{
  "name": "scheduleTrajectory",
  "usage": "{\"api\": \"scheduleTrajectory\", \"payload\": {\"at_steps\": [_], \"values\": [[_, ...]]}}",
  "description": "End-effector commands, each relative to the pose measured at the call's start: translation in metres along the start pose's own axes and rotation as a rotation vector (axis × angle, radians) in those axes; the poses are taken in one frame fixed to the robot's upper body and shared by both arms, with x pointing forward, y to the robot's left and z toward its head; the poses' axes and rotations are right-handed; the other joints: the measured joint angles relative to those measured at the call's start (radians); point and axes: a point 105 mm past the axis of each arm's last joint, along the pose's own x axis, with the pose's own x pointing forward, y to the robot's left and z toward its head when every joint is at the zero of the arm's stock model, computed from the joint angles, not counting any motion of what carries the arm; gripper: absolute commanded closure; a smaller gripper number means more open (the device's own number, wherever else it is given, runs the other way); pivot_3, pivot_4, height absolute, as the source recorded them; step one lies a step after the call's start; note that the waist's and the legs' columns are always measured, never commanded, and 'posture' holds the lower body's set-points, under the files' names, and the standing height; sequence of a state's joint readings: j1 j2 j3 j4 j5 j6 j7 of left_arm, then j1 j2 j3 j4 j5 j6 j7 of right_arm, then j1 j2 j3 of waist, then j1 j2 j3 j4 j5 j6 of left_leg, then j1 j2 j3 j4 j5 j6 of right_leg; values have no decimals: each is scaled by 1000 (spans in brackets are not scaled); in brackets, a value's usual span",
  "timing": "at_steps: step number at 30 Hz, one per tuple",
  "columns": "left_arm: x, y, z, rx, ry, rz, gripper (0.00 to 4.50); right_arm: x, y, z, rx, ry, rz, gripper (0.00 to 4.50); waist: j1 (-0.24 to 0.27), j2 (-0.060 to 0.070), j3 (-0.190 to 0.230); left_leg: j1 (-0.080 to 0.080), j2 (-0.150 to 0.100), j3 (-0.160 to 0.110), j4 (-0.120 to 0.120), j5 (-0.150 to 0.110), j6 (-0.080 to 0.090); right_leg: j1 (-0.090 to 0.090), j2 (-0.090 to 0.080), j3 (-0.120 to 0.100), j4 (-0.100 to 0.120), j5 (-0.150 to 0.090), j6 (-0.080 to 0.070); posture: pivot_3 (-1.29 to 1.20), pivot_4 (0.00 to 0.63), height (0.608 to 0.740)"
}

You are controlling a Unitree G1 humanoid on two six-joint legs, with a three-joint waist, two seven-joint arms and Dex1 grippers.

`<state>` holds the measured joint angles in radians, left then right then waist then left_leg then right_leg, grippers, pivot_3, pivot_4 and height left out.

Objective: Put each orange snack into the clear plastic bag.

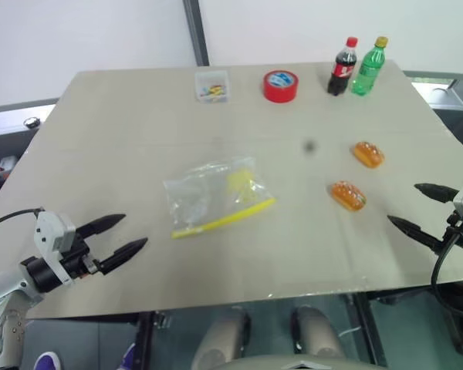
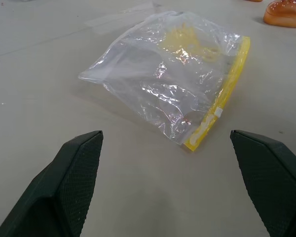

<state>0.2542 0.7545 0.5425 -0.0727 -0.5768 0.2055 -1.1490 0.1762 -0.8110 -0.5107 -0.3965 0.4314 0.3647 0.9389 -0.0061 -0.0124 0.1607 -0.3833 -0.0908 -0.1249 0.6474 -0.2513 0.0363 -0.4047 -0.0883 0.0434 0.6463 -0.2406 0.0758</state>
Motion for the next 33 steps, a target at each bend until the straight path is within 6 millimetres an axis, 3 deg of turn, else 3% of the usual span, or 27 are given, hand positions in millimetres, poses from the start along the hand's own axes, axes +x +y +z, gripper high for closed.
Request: {"api": "scheduleTrajectory", "payload": {"at_steps": [1,9,13,16,22,25,27,33], "values": [[4,-2,10,24,-24,-11,104,1,-2,16,-46,-36,-5,0,0,0,0,0,0,0,0,0,0,0,0,0,0,0,0,0,150,740],[25,2,25,-84,-64,83,104,17,0,30,-30,-101,12,0,0,0,0,0,0,-1,0,0,0,0,0,0,0,0,0,0,150,740],[32,13,23,-301,17,133,104,31,13,43,-24,-146,71,0,0,0,0,0,0,-1,0,0,0,0,1,-1,0,0,0,0,150,740],[35,13,27,-454,20,49,104,49,26,59,-22,-209,111,0,-7,0,1,0,1,-3,0,0,0,-1,2,-2,1,0,0,0,150,740],[35,21,15,-496,102,65,104,63,49,70,-11,-262,169,0,-10,0,1,-1,0,-2,0,-1,-2,-3,2,-2,1,0,0,0,150,740],[39,16,11,-532,128,29,104,64,50,72,3,-281,151,0,-30,5,3,-11,-22,-41,0,2,-3,4,-17,-38,1,-6,2,0,150,740],[42,14,8,-558,142,11,104,63,50,71,22,-279,144,0,-27,7,4,-14,-41,-77,2,10,-10,9,-20,-56,2,-13,6,0,150,740],[56,15,-1,-666,152,-27,104,59,52,71,-8,-271,128,0,2,9,5,-13,-36,-70,1,12,-14,6,-21,-48,11,-15,2,0,150,740]]}}
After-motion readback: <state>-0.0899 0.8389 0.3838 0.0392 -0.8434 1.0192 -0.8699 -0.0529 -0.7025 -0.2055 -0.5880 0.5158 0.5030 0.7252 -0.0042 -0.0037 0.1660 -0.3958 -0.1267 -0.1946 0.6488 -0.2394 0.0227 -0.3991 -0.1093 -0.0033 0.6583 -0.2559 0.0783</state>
